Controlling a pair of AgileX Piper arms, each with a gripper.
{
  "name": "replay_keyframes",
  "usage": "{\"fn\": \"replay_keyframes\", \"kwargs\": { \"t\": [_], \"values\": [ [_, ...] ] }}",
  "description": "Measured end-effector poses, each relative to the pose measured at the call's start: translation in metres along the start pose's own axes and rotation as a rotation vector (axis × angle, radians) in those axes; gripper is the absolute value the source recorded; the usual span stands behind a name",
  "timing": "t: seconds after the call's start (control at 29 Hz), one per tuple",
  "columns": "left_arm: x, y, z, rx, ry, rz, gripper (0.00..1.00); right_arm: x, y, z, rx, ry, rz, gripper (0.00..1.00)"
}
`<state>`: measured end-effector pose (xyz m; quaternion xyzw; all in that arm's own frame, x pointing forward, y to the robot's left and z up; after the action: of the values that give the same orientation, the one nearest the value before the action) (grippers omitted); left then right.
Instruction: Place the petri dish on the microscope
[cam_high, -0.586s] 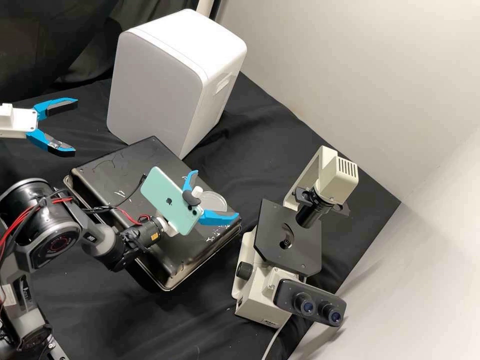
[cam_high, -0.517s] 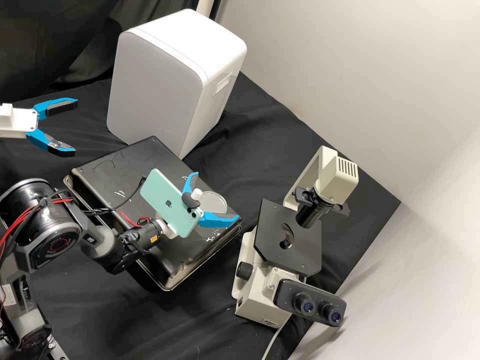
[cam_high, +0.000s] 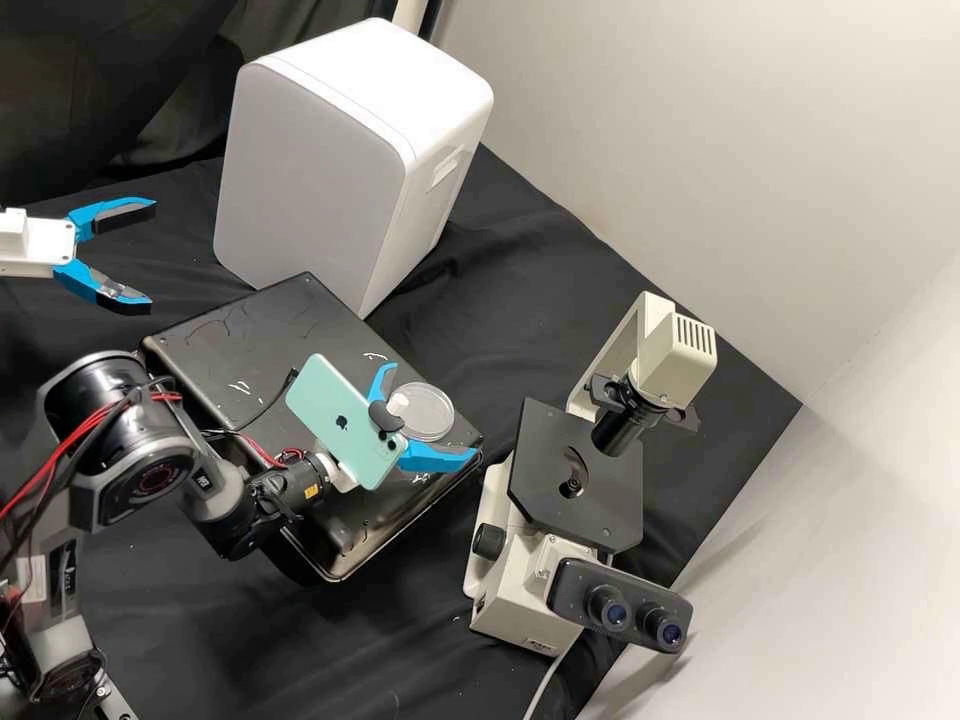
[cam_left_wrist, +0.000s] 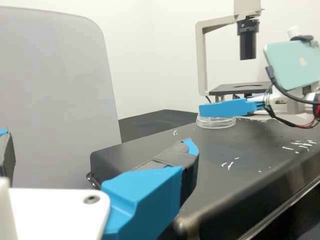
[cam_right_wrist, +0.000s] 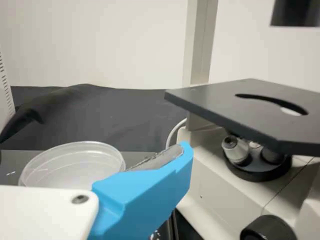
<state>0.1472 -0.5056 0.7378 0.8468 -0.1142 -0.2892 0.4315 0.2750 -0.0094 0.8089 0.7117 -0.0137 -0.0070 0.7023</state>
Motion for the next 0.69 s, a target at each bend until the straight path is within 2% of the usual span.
{"fn": "replay_keyframes", "kwargs": {
  "t": [0.24,0.38,0.52,0.69],
  "values": [
    [0.000,0.0000,0.000,0.000,0.000,0.000,1.00,0.011,-0.016,0.003,0.002,-0.009,-0.055,1.00],
    [0.000,0.0001,0.000,0.000,0.002,0.000,1.00,0.016,-0.020,0.005,0.013,-0.024,-0.055,1.00],
    [0.000,0.0001,-0.001,0.003,0.002,0.000,1.00,0.022,-0.025,0.005,-0.006,-0.025,-0.059,1.00],
    [0.000,0.0001,-0.001,0.007,0.001,0.000,1.00,0.026,-0.028,0.006,-0.003,-0.028,-0.064,1.00]
  ]
}}
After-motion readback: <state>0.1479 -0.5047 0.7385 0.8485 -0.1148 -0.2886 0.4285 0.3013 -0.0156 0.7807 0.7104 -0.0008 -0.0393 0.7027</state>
